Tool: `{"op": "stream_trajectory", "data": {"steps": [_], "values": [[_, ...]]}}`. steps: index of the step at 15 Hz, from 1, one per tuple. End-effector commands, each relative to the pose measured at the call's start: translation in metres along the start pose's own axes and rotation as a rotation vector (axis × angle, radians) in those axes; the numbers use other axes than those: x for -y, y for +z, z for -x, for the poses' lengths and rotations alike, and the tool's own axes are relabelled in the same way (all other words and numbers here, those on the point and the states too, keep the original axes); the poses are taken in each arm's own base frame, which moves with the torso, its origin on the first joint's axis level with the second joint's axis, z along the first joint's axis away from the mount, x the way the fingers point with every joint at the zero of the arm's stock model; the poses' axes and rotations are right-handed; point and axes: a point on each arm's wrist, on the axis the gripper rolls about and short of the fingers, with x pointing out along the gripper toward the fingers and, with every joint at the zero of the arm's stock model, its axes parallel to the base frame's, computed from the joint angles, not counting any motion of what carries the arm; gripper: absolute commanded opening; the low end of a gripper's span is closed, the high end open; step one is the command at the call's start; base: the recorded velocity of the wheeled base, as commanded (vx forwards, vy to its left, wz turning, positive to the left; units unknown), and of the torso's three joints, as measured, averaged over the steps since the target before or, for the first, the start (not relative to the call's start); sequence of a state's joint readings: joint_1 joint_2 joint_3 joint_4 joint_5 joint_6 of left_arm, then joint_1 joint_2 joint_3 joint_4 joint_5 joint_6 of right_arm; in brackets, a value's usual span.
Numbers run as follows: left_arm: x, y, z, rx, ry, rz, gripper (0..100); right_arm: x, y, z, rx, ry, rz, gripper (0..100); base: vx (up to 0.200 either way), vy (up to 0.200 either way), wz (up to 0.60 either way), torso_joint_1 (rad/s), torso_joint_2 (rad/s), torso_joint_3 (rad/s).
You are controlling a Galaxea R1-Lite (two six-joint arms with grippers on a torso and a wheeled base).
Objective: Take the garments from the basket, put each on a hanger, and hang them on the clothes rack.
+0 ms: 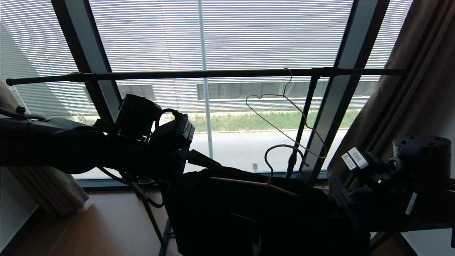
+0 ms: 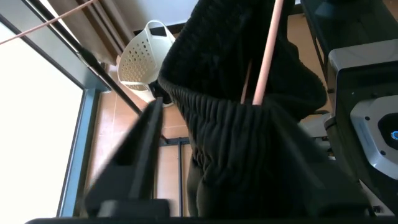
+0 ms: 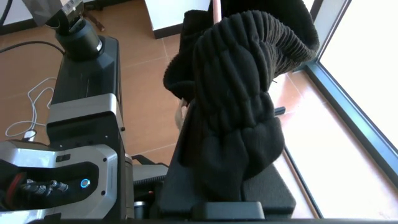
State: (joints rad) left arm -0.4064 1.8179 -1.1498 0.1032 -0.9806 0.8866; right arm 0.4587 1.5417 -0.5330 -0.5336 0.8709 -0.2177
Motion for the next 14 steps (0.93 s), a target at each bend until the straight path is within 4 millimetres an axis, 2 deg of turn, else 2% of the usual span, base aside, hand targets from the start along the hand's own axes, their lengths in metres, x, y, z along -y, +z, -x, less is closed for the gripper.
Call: {"op": "stream_trajectory", "data": {"steps": [1, 10, 11, 14], "values": [[0.000, 0.000, 0.000, 0.000, 0.000, 0.000, 0, 0.000, 0.001, 0.000, 0.004, 0.000, 0.004, 0, 0.000, 0.000, 0.00, 0.000, 0.00, 0.000], [0.002, 0.001, 0.005, 0.005, 0.008, -0.007, 0, 0.016, 0.001, 0.008, 0.015, -0.059, -0.032, 0, 0.000, 0.000, 0.00, 0.000, 0.00, 0.000], [0.001, 0.000, 0.006, 0.004, 0.013, -0.003, 0, 0.017, 0.001, 0.008, 0.011, -0.065, -0.033, 100, 0.000, 0.000, 0.00, 0.000, 0.00, 0.000], [-0.002, 0.000, 0.018, 0.004, 0.050, -0.002, 0, 0.026, -0.003, 0.016, 0.015, -0.108, -0.043, 100, 0.000, 0.000, 0.00, 0.000, 0.00, 0.000]]}}
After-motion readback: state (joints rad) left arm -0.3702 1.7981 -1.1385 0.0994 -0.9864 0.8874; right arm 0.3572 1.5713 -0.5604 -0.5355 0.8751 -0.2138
